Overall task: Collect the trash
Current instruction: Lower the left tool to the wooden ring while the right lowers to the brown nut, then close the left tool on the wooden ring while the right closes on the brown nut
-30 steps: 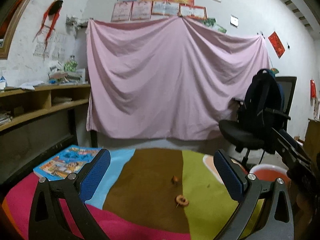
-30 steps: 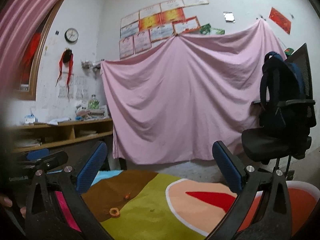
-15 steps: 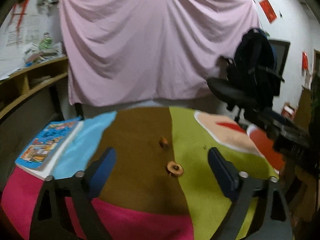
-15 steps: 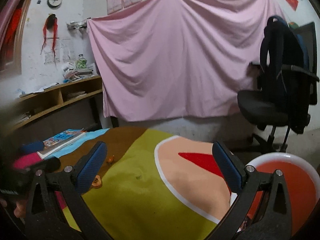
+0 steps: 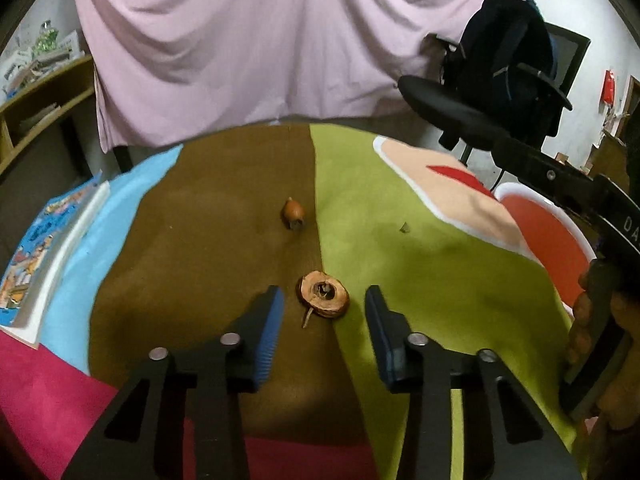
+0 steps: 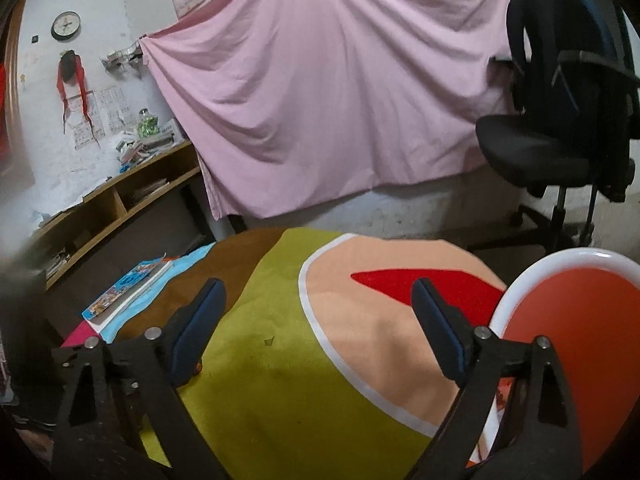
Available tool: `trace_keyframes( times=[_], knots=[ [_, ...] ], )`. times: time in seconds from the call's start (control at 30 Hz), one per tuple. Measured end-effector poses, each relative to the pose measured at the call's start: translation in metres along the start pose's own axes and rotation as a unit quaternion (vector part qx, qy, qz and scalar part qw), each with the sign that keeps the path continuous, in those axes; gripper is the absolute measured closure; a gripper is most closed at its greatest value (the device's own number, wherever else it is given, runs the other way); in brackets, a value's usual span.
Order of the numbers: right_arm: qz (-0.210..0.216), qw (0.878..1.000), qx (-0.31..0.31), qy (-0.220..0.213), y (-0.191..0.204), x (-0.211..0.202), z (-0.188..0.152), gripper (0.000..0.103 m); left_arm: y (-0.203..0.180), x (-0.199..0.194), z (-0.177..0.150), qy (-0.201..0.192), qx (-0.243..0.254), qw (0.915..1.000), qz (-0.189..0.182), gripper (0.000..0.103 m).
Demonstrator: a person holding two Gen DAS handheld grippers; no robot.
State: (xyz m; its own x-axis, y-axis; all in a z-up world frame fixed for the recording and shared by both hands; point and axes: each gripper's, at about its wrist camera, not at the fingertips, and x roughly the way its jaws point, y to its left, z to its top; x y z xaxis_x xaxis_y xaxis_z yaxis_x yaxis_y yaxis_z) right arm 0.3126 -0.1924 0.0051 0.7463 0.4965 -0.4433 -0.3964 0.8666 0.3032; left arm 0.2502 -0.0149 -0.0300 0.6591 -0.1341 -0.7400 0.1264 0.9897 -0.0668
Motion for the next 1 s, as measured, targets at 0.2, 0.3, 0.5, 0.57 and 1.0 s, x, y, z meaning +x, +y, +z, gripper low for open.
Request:
trace_keyframes(
  times=[0.2, 0.3, 0.5, 0.57, 1.0],
  knots=[
    [0.018, 0.999, 0.014, 0.03, 0.0, 0.019, 0.002, 0.0, 0.007, 0.003, 0.001, 0.009, -0.008, 0.9999, -0.011, 0.08],
    [0.024, 0.998, 0.01, 0.048, 0.004, 0.03, 0.002, 0.0, 0.013, 0.001, 0.003, 0.004, -0.02, 0.9997, -0.014, 0.081],
    [0.043, 0.996, -0.017, 0.076, 0.023, 0.051, 0.002, 0.0, 0.038, -0.014, 0.004, -0.021, -0.062, 0.9978, 0.01, 0.081],
    [0.053, 0.994, -0.028, 0.088, 0.031, 0.058, 0.002, 0.0, 0.048, -0.02, 0.003, -0.028, -0.076, 0.9965, 0.021, 0.081],
    [0.083, 0.975, -0.14, 0.151, 0.097, 0.101, -0.004, 0.023, 0.099, -0.04, -0.002, -0.051, -0.158, 0.985, 0.048, 0.081]
  ],
)
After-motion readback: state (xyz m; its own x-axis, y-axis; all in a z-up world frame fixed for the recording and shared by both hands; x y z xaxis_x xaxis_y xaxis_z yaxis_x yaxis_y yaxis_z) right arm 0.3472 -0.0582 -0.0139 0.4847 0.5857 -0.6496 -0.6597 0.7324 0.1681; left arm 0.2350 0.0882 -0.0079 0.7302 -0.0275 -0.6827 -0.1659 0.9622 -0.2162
